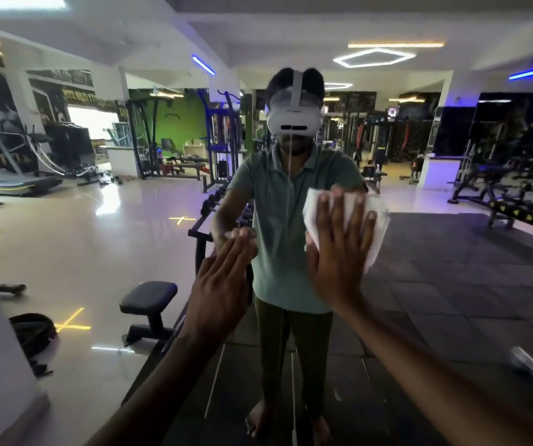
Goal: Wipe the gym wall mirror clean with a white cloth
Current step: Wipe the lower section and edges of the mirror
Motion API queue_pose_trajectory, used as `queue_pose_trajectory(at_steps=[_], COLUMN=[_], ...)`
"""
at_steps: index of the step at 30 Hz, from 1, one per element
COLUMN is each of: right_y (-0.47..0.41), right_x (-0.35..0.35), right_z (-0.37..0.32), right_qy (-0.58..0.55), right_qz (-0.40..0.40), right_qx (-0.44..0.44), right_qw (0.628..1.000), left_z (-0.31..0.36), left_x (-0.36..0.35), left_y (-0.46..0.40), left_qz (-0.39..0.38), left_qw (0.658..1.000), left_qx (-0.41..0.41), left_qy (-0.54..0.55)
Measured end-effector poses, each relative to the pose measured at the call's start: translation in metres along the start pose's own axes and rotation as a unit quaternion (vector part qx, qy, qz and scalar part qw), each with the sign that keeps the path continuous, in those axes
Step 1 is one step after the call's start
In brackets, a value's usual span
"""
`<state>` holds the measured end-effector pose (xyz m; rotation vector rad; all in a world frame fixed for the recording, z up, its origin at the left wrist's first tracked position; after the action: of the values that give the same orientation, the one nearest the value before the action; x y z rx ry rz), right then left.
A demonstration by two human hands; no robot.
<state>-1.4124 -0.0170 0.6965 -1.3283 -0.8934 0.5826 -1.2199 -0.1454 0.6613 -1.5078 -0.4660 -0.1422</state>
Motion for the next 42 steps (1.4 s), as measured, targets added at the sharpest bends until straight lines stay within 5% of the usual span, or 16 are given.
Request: queue_pose_trajectory(at_steps=[5,9,14,18,22,24,30,37,39,42], right_y=[-0.045,-0.149,-0.173,-0.229,-0.327,-0.318,-0.250,-0.344,-0.324,-0.294], right_x=[0.013,0.027,0.004,0.014,0.041,0.042,0.025,0.058,0.046,0.031], right_z=[-0.015,-0.047,-0.089,-0.073,-0.069,-0.086,-0.092,-0.069,-0.103,-0.123], right_qy=[-0.082,-0.101,0.004,0.064,0.062,0.047,0.054,0.063,0.062,0.077], right_qz=[0.018,0.097,0.016,0.012,0.078,0.095,0.010,0.099,0.087,0.048], right_qx=[0.059,0.007,0.346,0.490,0.243,0.172,0.418,0.109,0.136,0.324], right_qw=[0.995,0.990,0.938,0.869,0.965,0.979,0.907,0.987,0.985,0.942], left_z=[-0.017,-0.034,-0.049,-0.060,-0.066,-0.067,-0.075,-0.092,-0.096,-0.102], left_x=[0.035,0.032,0.020,0.016,0.011,0.009,0.025,0.068,0.064,0.062], left_y=[-0.055,-0.084,-0.071,-0.067,-0.066,-0.067,-0.081,-0.190,-0.195,-0.191], left_qz=[0.105,0.069,0.028,0.045,0.066,0.072,0.073,0.087,0.094,0.108], left_qw=[0.993,0.990,0.990,0.991,0.991,0.989,0.989,0.982,0.983,0.981], left_qx=[-0.003,0.070,0.048,0.036,0.018,0.020,0.001,0.050,0.035,0.018], left_qy=[-0.049,-0.098,-0.133,-0.124,-0.118,-0.129,-0.131,-0.161,-0.151,-0.159])
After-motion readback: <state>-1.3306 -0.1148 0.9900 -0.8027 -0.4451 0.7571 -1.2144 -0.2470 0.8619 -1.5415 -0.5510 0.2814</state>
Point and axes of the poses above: each hand's wrist, its own y-axis away from the middle knuckle, its own x-axis out of the back of the hand, z = x × y, the point moved 1 cm from there along -y, towards the middle knuckle, and after that the axes turned 7 degrees about z, right-handed, at the moved point
